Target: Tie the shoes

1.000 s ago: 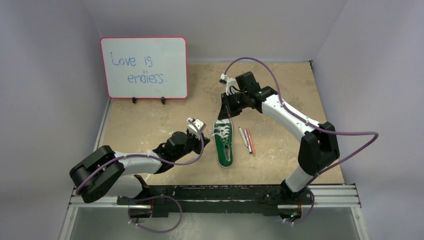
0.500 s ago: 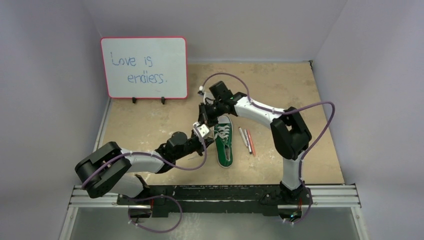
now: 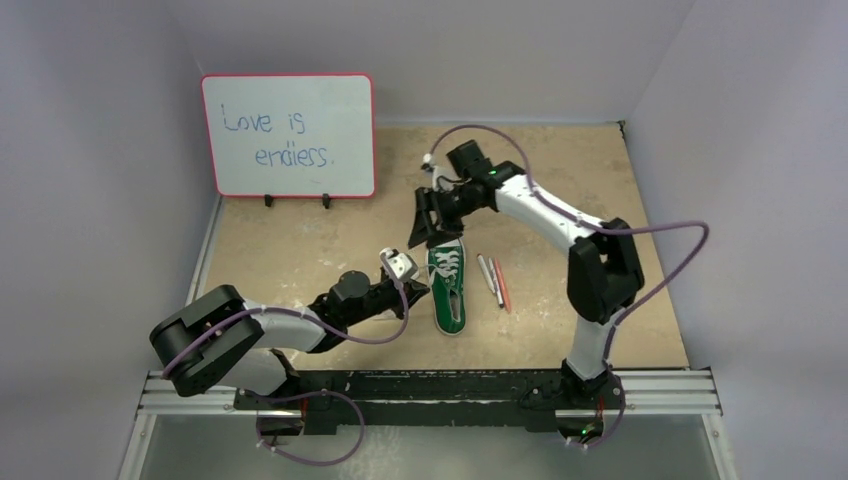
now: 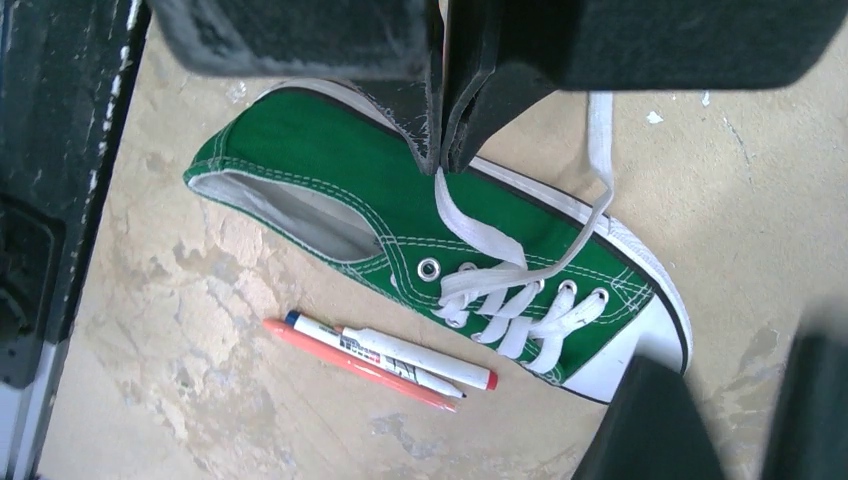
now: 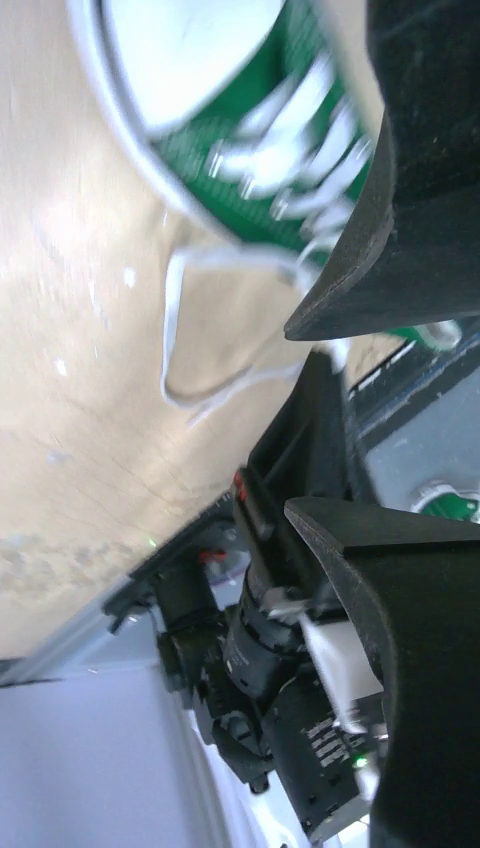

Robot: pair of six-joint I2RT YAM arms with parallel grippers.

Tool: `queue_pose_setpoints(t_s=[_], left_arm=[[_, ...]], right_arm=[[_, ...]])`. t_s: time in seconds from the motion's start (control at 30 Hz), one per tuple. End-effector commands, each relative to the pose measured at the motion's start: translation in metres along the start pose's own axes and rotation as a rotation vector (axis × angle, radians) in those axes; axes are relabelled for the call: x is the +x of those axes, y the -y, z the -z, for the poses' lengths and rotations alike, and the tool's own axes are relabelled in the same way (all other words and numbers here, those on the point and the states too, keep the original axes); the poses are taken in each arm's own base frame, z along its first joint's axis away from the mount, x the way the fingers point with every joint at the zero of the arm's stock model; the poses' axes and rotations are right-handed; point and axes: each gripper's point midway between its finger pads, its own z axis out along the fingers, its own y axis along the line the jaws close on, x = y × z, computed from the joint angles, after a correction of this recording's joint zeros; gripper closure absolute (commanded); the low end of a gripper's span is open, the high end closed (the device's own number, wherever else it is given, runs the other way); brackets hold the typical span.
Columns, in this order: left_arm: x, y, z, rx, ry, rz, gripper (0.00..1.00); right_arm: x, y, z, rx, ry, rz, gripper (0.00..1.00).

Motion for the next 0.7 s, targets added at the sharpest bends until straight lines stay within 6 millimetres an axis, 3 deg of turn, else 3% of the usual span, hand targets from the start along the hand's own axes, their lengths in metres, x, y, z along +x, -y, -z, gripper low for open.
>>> queue_pose_setpoints(t_s=[0.0,0.13,0.33,0.43,0.67], left_arm=[[-0.028,0.0,-0.006,-0.024,0.098,0.127,1.0],[-0.03,0.002,-0.019,-0.031,0.06,0.219,1.0],[-0.028,0.004,-0.028,-0.039,0.025,0.334,1.0],[-0.023,0.002,-0.026,-0.062,-0.005,0.376,1.0],[-0.015,-0.009,-0.025,-0.06,-0.096,0.448,1.0]], right_arm=[[-0.004,0.031,0.066,0.113,0.139,0.049,0.38],[0.02,0.059,0.081,0.231,0.202,0.14,0.38],[0.058,0.02,0.086,0.116,0.395,0.337,0.38],[0.075,-0.004,0.071,0.076,0.435,0.483,0.39],[0.104,-0.039,0.028,-0.058,0.542,0.65,0.42]])
